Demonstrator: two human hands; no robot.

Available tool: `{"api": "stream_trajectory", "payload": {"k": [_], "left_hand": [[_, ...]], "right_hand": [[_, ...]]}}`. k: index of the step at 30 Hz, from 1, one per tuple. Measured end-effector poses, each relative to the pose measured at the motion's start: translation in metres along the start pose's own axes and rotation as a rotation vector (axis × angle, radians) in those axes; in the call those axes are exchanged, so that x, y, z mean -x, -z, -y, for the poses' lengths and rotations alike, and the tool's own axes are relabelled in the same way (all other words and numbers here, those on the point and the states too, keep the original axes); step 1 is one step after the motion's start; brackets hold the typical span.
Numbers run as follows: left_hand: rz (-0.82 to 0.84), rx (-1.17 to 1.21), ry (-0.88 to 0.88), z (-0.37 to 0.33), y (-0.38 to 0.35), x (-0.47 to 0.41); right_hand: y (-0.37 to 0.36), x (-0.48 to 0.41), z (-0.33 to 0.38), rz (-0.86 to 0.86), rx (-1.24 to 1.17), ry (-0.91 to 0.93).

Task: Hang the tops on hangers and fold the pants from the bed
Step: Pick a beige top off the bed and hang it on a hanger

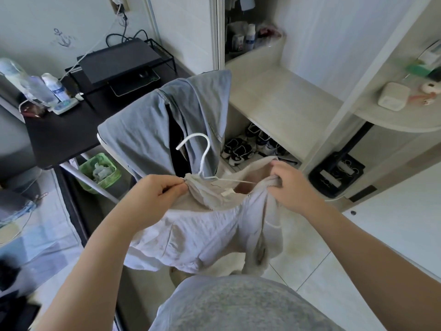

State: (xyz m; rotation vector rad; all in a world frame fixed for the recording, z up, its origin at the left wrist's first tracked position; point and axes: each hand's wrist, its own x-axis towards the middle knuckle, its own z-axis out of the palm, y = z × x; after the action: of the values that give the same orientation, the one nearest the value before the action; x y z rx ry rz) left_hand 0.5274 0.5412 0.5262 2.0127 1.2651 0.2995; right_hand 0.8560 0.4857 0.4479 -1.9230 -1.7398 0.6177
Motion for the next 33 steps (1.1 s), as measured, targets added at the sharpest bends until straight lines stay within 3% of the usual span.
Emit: {"api": "stream_trajectory", "payload": {"k": [7,11,14,19,24,28,33], "left_hand": [[-0.011,-0.060,-0.139,-0.035,-0.027,-0.013],[-0.170,0.114,-0.108,-0.037,-0.024,-0.015],[-0.200,0.213,-0.138,-0.033,-0.019,-0.014],[-0.244,0.190,-0.150,-0.017,-0.008,-0.016],[-0.461,0.084,-0.046,0.011,0.021,-0.014],[-0.480,0.076,-0.037,0.016,0.015,-0.018],[-0.467,0.094,-0.085,0.004,0.003,-0.021]], "right_hand": [[0.012,0.008,0.088,0.105,-0.298,0.257],[0.017,0.006,0.100,0.113,-0.340,0.230],[0.024,0.007,0.092,0.170,-0.495,0.178],[0.031,0.005,0.080,0.321,-0.559,0.174],[0.040,0.002,0.066,0.070,-0.424,0.028],[0.041,0.001,0.066,0.064,-0.265,0.092],[0.044,-0.003,0.079,0.119,-0.247,0.136]]}}
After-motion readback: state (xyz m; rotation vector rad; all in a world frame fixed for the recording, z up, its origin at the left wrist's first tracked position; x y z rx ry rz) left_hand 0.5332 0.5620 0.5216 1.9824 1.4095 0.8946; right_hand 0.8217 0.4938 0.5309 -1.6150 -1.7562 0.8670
